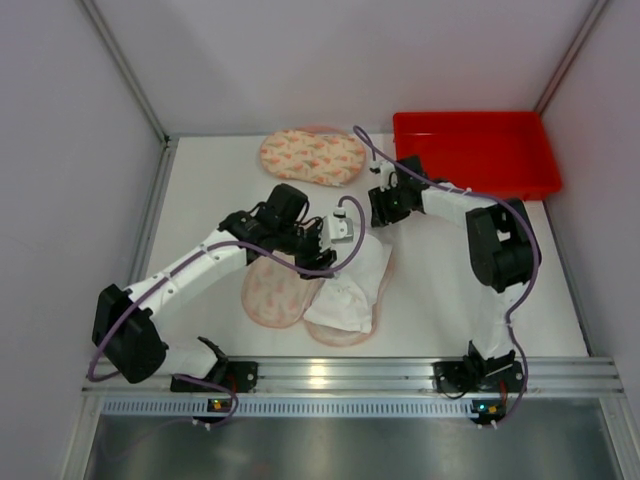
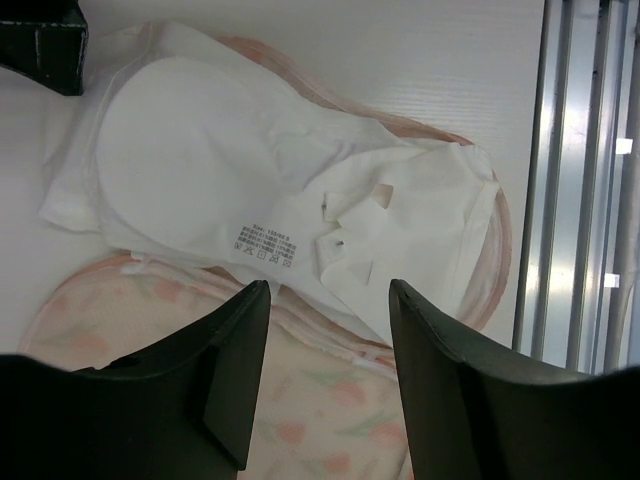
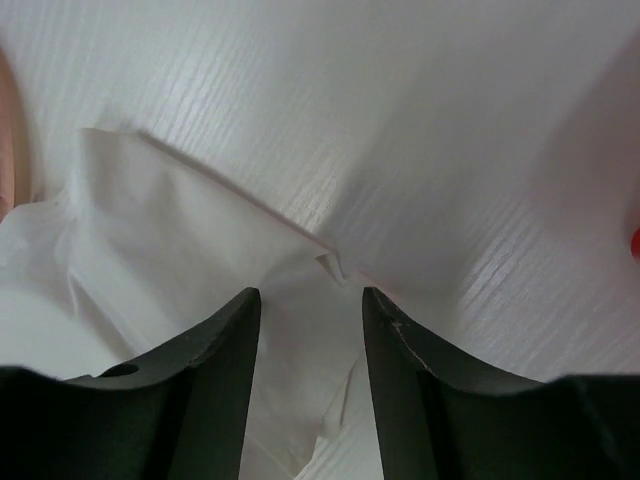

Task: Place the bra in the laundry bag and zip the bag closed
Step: Adjust the bra in the laundry bag.

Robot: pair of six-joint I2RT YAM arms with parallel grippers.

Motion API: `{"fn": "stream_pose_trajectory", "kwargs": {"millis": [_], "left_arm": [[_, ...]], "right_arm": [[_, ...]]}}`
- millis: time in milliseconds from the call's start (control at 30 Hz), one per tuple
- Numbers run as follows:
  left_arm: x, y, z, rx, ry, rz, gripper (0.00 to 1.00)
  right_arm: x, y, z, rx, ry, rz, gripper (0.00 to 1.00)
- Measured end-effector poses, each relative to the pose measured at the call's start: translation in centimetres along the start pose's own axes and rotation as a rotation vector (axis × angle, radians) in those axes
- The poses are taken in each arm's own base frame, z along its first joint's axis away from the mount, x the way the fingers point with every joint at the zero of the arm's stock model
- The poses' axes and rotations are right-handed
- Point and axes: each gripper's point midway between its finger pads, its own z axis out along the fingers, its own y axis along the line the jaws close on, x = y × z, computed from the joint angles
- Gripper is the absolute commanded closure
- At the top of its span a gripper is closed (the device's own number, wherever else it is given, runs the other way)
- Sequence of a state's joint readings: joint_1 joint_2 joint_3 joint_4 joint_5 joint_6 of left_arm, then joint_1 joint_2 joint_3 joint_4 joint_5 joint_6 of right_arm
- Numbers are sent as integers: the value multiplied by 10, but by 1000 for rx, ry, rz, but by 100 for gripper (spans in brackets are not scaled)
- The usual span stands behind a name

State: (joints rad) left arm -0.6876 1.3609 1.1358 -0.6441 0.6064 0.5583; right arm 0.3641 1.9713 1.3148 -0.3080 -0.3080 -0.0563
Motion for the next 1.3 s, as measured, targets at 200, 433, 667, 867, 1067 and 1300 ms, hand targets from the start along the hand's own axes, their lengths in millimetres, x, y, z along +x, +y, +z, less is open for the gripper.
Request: {"fn": "stream_pose_trajectory", "kwargs": {"millis": [200, 433, 667, 867, 1067, 1300], "left_arm": [[8, 10, -1, -67, 32, -59, 50], [33, 12, 2, -101, 69, -255, 53], [56, -1, 8, -75, 106, -389, 53], [54, -1, 9, -76, 98, -404, 53], [54, -1, 9, -76, 98, -408, 53], [57, -1, 12, -72, 109, -420, 53]], "right_arm": [[0, 2, 0, -18, 9, -16, 88], [-3, 11, -8, -53, 0, -18, 100], [-25, 14, -31, -38, -61, -65, 52], [-32, 5, -32, -1, -39, -106, 53], [-15, -5, -14, 14, 36, -124, 57], [4, -13, -2, 27, 109, -127, 60]]}}
